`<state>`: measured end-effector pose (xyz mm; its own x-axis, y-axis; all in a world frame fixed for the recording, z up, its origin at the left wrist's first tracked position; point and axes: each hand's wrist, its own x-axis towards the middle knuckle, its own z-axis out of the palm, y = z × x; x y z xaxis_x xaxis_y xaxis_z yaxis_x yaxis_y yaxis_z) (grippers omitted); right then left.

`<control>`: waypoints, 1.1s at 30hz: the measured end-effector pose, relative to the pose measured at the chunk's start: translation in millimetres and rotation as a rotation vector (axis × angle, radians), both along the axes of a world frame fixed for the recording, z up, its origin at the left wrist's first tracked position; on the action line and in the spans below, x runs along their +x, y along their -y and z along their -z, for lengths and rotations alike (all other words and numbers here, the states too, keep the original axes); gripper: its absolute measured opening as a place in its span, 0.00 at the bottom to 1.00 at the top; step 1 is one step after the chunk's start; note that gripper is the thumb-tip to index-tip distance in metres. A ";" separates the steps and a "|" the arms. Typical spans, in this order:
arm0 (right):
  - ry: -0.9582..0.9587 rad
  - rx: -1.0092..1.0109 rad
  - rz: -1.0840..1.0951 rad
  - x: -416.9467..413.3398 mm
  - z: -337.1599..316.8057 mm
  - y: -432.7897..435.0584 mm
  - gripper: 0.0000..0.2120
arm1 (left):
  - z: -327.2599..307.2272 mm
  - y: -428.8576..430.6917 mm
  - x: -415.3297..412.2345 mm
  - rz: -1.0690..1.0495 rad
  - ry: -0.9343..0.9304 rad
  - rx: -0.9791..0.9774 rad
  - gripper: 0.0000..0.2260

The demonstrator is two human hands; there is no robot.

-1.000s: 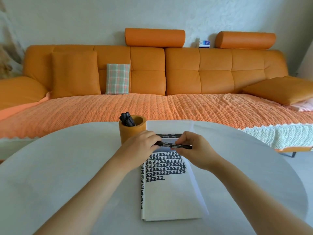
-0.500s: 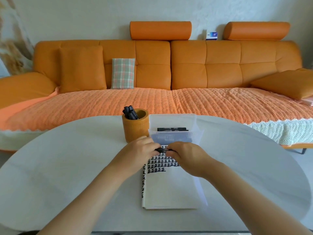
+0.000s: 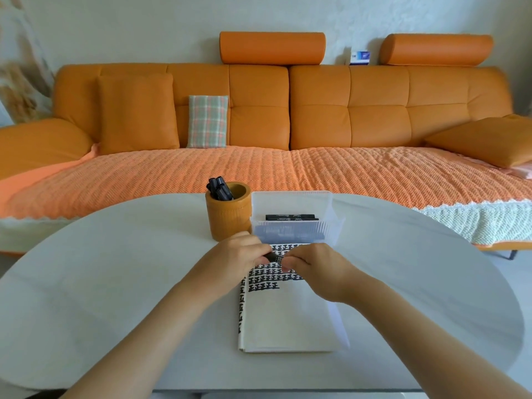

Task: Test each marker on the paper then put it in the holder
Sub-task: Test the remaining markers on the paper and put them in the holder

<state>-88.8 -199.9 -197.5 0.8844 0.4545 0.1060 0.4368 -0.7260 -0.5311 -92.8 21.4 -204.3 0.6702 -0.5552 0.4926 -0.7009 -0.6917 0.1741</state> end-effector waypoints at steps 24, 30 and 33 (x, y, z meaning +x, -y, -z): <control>0.147 0.157 0.099 3.3 11.6 14.2 0.10 | 25.2 -3.6 12.6 -0.219 -0.208 -0.245 0.09; 0.187 0.180 0.049 -1.2 14.0 17.4 0.11 | 29.3 -1.8 13.8 -0.210 -0.212 -0.242 0.08; 0.148 0.218 0.039 -1.3 15.4 18.9 0.16 | 26.5 -6.6 9.1 -0.205 -0.197 -0.233 0.10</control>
